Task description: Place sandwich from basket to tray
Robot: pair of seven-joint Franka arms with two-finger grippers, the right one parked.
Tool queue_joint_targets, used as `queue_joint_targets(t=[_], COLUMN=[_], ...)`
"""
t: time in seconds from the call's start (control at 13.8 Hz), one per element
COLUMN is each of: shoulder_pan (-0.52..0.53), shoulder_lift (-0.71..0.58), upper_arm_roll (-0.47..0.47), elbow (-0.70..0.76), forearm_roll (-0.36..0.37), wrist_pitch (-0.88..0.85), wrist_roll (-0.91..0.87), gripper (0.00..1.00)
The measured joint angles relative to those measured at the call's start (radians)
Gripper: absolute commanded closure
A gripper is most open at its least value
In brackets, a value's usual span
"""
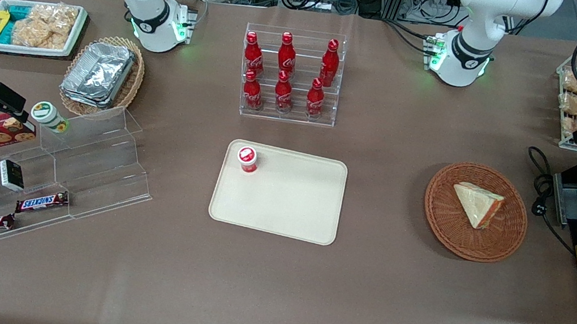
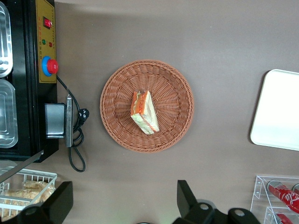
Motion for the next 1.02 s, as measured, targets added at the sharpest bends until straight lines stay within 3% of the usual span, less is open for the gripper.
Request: queue_joint_targets(t=[0.8, 1.02], shoulder_pan=[0.000, 0.000], shoulder_lift=[0.061, 0.132], upper_arm_roll=[0.066, 0.074], elbow=[-0.007, -0.086], forearm_roll=[-0.033, -0.034], wrist_pitch=[0.001, 0.132], wrist_roll=[0.015, 0.014], gripper=[0.00, 0.00])
